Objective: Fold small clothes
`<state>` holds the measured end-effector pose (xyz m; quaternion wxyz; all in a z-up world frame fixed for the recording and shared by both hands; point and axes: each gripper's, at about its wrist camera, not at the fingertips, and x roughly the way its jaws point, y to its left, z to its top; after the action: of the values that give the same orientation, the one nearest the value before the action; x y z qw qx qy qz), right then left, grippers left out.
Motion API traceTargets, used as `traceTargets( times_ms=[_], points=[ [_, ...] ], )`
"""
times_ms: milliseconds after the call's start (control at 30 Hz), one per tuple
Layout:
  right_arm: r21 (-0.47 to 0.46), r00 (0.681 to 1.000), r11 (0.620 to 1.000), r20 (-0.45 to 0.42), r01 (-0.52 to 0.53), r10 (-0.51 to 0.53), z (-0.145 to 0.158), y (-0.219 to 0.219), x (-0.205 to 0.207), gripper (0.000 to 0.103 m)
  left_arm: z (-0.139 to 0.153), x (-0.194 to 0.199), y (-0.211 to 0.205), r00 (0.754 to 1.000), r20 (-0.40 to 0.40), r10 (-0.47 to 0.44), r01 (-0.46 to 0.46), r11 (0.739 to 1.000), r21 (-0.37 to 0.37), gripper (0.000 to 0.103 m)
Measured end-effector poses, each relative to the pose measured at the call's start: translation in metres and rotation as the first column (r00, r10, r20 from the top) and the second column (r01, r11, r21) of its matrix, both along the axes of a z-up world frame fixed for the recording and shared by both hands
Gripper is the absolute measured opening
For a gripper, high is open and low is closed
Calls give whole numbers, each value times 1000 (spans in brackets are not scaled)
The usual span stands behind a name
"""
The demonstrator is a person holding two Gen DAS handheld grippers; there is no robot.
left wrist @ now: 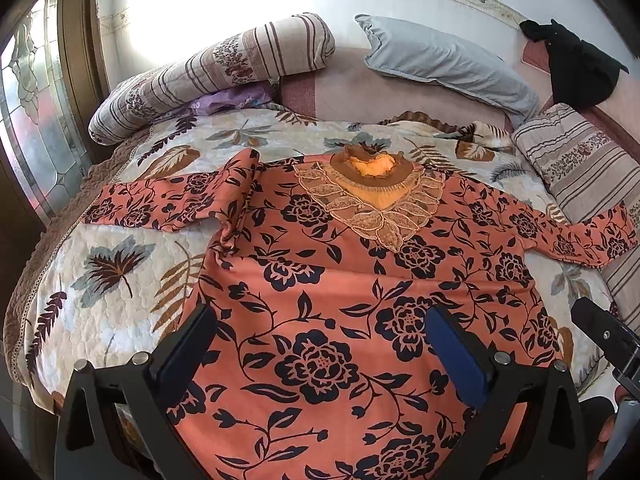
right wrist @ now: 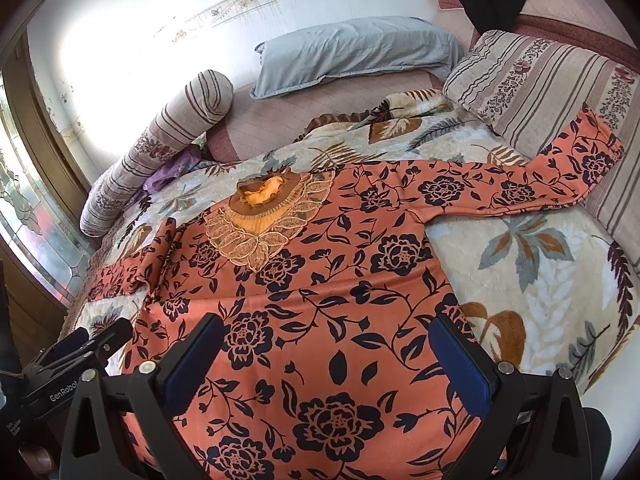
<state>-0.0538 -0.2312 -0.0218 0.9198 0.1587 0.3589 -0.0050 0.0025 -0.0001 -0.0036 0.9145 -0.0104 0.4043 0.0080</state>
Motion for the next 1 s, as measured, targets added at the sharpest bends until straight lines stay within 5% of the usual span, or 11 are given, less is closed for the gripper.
traceTargets(
  times_ms=[433, 667, 833, 1000],
  points=[
    [43, 1000, 999, -24, -18, 19, -9, -5, 9, 103, -10, 8, 2, 1000, -15, 2, -2, 1000, 10, 103],
    [136, 985, 976, -9, 172, -173, -8, -114, 12, 103, -14, 16, 9, 1000, -20, 23, -23, 999, -37, 103],
    [136, 897, 895, 64, 426, -437, -3, -249, 25, 103, -17, 23, 24, 999, 3, 50, -49, 992, -115, 103],
    [109, 781, 776, -11, 622, -624, -15, -358, 62, 99, -22, 30, 42, 996, 16, 84, -82, 989, -122, 103]
  ],
)
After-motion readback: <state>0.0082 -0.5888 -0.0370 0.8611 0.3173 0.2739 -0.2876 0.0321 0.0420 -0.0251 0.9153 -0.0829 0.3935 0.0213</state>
